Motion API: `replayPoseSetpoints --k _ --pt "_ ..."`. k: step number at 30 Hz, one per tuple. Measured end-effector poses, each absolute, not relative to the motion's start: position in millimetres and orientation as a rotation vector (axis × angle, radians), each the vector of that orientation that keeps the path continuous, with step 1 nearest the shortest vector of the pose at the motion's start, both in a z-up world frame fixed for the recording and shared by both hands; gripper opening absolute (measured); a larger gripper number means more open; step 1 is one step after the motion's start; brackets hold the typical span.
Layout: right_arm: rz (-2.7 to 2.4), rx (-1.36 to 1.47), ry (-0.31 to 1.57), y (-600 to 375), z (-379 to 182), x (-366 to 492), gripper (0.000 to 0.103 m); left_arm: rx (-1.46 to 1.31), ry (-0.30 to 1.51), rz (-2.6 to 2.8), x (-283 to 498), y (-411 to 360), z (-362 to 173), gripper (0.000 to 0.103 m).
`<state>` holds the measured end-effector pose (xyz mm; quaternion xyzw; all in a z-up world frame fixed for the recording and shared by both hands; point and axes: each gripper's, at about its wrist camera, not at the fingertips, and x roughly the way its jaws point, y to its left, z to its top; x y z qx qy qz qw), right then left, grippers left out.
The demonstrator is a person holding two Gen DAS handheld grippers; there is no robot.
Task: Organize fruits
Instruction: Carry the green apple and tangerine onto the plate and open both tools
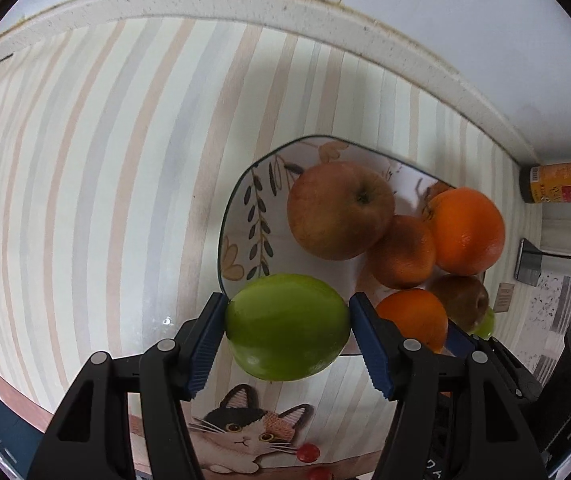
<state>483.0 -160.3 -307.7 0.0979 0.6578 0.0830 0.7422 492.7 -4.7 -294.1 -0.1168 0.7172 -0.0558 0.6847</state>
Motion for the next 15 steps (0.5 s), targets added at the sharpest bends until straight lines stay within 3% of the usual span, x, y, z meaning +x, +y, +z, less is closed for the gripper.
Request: replayPoseSetpoints --k 5,6,7,8,15 --pt "0.186 0.250 1.481 -158 -324 486 0.069 -0.251 1.618 -0.127 496 -8 -300 0.061" --pt "0.186 0.255 1.485 -159 -325 486 0.082 -0.250 1.605 -0.137 496 -9 -298 0.067" --pt "0.190 0.269 1.484 -160 -326 488 0.089 -0.247 1.591 -0.147 497 -10 -294 0.079" --pt "0.190 0.283 1.475 -162 -324 488 0.095 -0.245 1.582 -0.147 497 -10 -291 0.085" --pt "0.156 0.265 1.441 -173 -294 477 0.095 -0.179 1.510 -0.122 486 -7 -260 0.088"
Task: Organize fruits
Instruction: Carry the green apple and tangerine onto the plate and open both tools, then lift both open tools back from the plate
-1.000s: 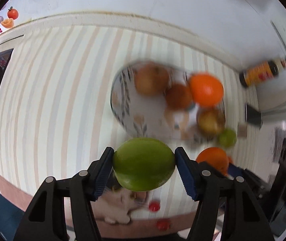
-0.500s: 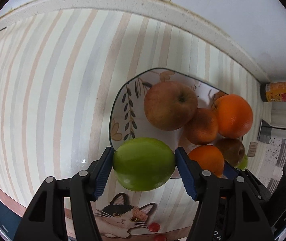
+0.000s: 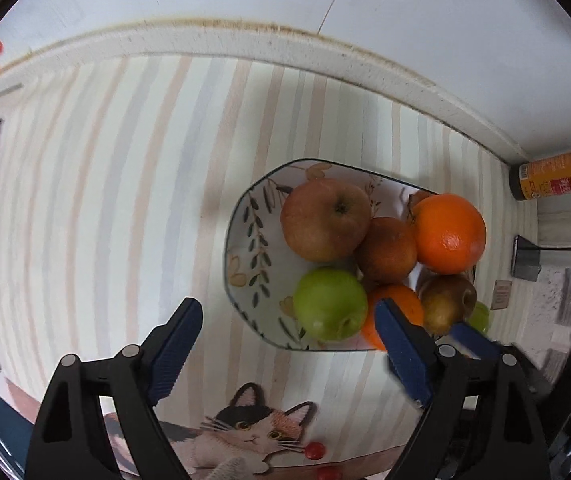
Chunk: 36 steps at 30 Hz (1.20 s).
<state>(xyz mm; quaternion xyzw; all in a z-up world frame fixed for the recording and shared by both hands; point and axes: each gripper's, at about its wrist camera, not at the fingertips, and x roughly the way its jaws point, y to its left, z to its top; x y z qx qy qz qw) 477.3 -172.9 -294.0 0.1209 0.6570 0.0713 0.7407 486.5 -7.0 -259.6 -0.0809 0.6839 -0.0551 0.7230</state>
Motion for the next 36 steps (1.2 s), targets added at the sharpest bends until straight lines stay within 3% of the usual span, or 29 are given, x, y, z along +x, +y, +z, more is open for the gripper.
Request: replayPoseSetpoints --k 12,36 --pt "0.007 0.125 1.381 -211 -252 417 0.095 -0.017 1.369 -0.031 405 -10 -221 0.088" --pt "0.030 0.109 1.122 -215 -134 296 0.095 0.006 1.119 -0.047 295 -15 -130 0.088"
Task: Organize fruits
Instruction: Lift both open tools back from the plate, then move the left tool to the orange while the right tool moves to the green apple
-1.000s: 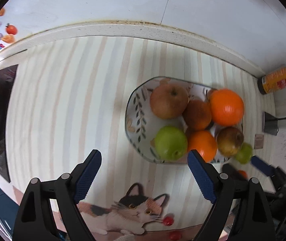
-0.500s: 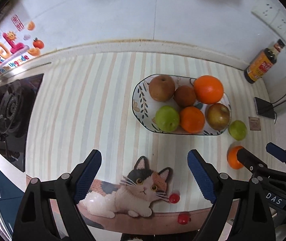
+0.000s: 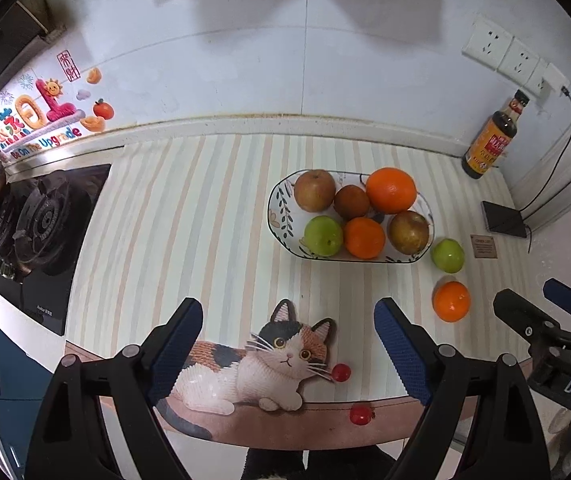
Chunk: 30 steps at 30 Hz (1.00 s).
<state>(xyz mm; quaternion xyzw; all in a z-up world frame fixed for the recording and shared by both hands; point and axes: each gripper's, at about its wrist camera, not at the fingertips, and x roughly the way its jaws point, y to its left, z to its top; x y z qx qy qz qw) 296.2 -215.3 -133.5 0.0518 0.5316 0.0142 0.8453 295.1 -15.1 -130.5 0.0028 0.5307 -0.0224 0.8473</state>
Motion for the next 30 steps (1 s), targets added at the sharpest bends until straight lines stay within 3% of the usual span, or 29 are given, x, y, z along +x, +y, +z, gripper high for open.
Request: replayPoseSetpoints --k 11,12,14,19,20,23,30 --pt "0.093 0.223 1.077 -225 -120 280 0.096 -0.006 1.106 -0.089 287 -28 -122 0.088" --pt "0.089 0.246 1.081 -231 -123 281 0.096 -0.005 1.112 -0.096 289 -31 -125 0.089" --pt "0.081 0.295 1.091 -248 -131 285 0.096 0.014 1.133 -0.098 295 -41 -132 0.100" --pt "0.006 0.388 1.141 -306 -166 296 0.096 0.054 1.200 -0.136 315 -85 -166 0.100" --pt "-0.012 0.397 1.148 -316 -174 297 0.093 0.056 1.223 -0.156 319 -98 -175 0.100" --pt "-0.066 0.409 1.188 -348 -204 303 0.059 0.093 1.290 -0.205 333 -141 -208 0.100" --pt "-0.163 0.492 1.264 -410 -264 312 0.058 0.144 1.474 -0.302 362 -230 -287 0.100"
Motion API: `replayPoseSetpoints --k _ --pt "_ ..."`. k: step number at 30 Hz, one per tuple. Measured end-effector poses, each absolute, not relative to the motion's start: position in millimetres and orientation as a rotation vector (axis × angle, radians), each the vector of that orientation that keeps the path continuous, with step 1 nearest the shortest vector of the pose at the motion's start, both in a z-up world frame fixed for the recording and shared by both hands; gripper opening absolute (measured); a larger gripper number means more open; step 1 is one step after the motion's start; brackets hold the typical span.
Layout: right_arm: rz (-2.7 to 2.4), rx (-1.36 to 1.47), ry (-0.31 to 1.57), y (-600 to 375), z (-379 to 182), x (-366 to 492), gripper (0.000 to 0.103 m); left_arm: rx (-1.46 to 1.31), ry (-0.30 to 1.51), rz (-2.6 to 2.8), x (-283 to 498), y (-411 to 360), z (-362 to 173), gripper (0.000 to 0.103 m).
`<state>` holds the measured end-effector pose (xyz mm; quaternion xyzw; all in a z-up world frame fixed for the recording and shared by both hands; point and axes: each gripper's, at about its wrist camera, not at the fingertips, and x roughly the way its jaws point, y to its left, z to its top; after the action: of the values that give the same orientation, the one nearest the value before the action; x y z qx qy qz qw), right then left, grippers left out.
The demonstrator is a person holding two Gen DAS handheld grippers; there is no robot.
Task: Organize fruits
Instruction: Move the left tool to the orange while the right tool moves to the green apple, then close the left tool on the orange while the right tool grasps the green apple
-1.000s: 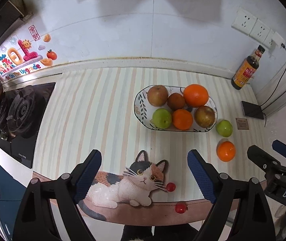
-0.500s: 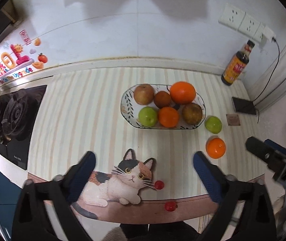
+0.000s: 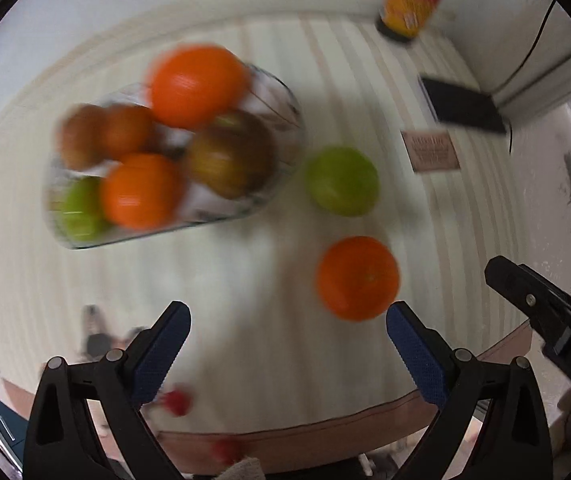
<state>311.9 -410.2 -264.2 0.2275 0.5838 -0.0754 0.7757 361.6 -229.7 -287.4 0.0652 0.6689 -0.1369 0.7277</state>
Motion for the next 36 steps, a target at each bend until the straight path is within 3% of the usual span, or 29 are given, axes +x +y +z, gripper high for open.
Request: replayPoseSetpoints --k 6,9,10,17,21,29,31,34,36 --pt "-0.209 0.523 1.290 -439 -291 316 0.058 0.156 1.566 -0.339 375 -268 -334 0.100" --pt "-0.218 0.526 1.298 -446 -295 318 0.058 0.133 1.572 -0.377 376 -274 -343 0.070" --pt "-0.220 0.526 1.300 -447 -296 319 0.058 0.106 1.576 -0.403 375 -275 -342 0.064" --pt "-0.170 0.538 1.307 -440 -295 337 0.058 0.101 1.520 -0.359 369 -240 -322 0.063" --pt "-0.048 0.615 1.334 -422 -304 364 0.074 0.047 1.509 -0.297 372 -192 -309 0.063" --pt "0.028 0.705 1.405 -390 -350 419 0.075 -0.054 1.529 -0.164 367 -126 -314 0.063" --pt "0.060 0.717 1.407 -382 -357 428 0.075 -0.078 1.536 -0.146 365 -115 -316 0.063" --pt "0.083 0.688 1.390 -370 -358 434 0.060 -0.102 1.543 -0.132 364 -101 -319 0.063" --pt "0.080 0.644 1.393 -363 -354 434 0.060 -0.113 1.539 -0.131 360 -87 -317 0.063"
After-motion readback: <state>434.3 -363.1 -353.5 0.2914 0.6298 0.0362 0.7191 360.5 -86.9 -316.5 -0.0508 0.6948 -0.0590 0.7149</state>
